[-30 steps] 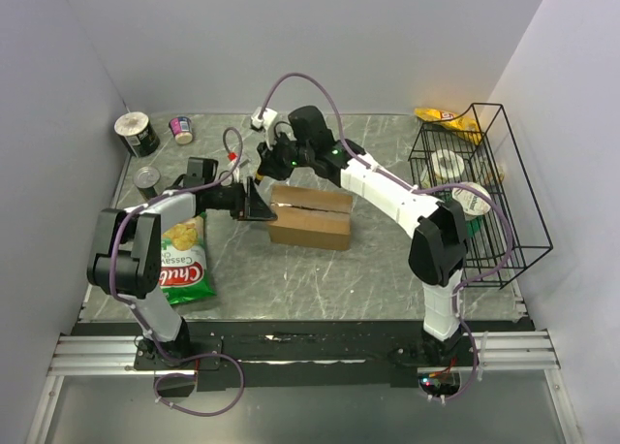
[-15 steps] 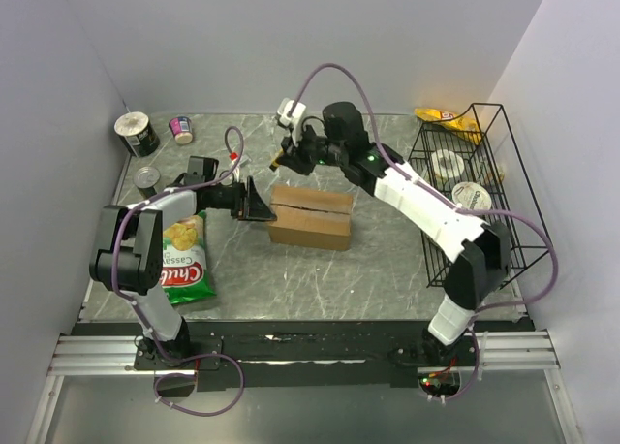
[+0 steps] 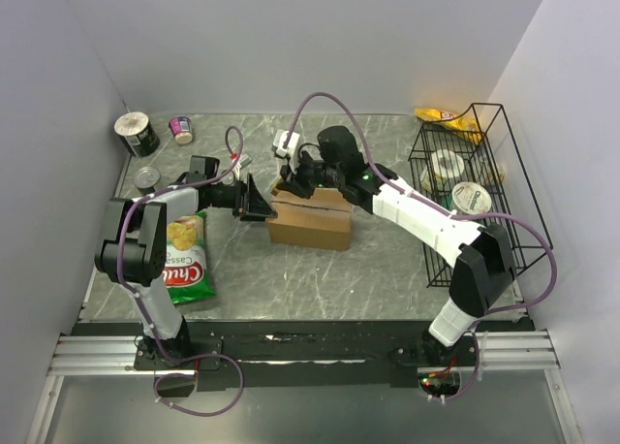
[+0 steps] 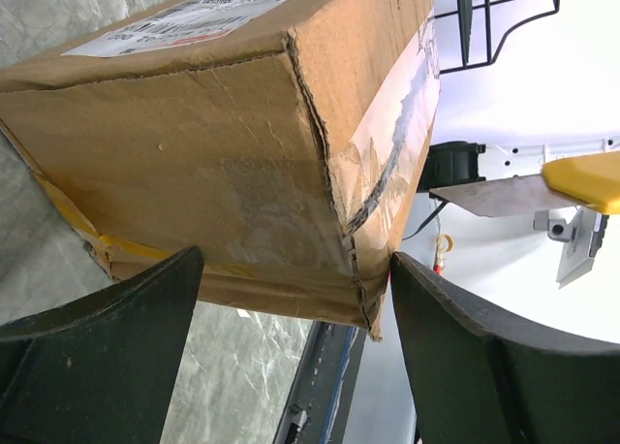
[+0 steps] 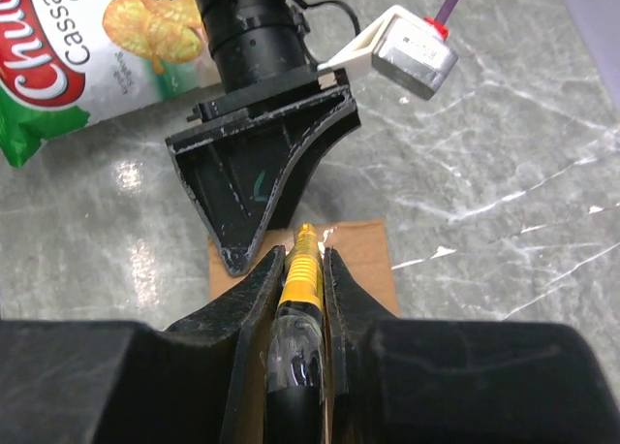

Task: Unpack the express box

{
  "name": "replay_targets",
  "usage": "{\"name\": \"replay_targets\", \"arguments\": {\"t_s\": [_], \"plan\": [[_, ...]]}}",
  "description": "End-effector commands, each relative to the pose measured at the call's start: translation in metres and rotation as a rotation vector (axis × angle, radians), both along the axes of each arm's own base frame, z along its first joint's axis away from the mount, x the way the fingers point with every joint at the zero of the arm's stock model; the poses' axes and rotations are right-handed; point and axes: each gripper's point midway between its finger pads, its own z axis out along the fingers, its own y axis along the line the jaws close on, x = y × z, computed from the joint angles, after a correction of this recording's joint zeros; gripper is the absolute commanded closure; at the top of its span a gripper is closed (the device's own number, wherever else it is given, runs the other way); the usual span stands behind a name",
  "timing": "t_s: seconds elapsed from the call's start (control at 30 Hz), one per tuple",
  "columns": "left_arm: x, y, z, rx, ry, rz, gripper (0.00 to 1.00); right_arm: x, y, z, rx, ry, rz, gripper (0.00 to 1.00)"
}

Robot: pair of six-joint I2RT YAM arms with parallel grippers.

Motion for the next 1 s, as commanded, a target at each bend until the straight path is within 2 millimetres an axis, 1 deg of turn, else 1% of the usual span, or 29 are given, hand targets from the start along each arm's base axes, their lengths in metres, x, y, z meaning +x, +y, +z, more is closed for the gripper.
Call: {"name": "replay_targets", "arguments": {"t_s": [0.0,0.07,0.23,0.37,0.63,0.97], "plan": [[0.004,-0.002,-0.001,-0.008,0.008,-0.005,0.17,-0.001,0.009,0.034,0.090,-0.094,0.027,1.00],[0.004,-0.002,-0.004,-0.004,0.019,-0.006,0.17,0.000,0.010,0.034,0.100,-0.073,0.015,1.00],[0.006,-0.002,-0.004,-0.004,0.021,0.000,0.17,0.001,0.014,0.027,0.109,-0.020,0.000,1.00],[0.005,-0.002,-0.006,0.001,0.028,0.002,0.17,0.002,0.016,0.023,0.105,-0.009,0.000,1.00],[0.007,-0.002,-0.007,0.004,0.031,0.006,0.17,0.006,0.018,0.006,0.073,0.027,-0.007,1.00],[0.008,-0.002,-0.010,0.002,0.039,-0.002,0.17,0.007,0.017,-0.005,0.053,0.029,-0.011,1.00]]}}
